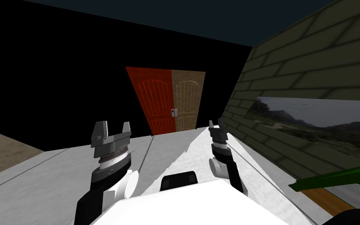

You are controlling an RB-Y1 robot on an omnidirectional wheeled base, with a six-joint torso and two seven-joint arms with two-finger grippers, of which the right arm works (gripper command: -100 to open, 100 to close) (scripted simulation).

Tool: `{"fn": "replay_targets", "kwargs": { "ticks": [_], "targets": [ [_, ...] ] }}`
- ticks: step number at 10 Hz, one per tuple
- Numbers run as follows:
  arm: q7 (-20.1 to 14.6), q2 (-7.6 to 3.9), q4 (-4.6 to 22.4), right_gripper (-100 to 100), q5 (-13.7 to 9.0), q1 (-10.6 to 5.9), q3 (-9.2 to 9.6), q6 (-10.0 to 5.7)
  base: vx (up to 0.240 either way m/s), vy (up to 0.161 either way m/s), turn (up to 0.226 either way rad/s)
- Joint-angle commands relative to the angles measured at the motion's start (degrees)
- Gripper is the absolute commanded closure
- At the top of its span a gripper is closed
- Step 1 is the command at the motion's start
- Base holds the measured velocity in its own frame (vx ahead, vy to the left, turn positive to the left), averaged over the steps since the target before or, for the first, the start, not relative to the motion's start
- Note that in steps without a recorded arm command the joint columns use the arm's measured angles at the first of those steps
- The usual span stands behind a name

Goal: Pull the door open

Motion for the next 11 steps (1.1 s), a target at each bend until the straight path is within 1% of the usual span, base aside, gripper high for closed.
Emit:
{"fn": "replay_targets", "kwargs": {
  "ticks": [1,2,4,5,6,11],
  "targets": [
    [-0.81,-1.41,1.43,-100,0.25,-0.25,-0.03,0.18,0.097,-0.046,0.02],
    [-0.97,-1.66,1.72,-100,0.3,-0.3,-0.04,0.21,0.171,0.047,-0.024],
    [-1.93,-3.1,3.4,-100,0.59,-0.6,-0.07,0.42,0.186,0.101,-0.009],
    [-2.63,-4.08,4.63,-100,0.8,-0.82,-0.09,0.57,0.213,0.117,-0.005],
    [-3.16,-4.78,5.57,-100,0.96,-0.98,-0.11,0.68,0.213,0.095,-0.01],
    [-6.32,-8.58,11.12,-100,1.92,-1.98,-0.22,1.36,0.187,0.062,-0.006]
  ]
}}
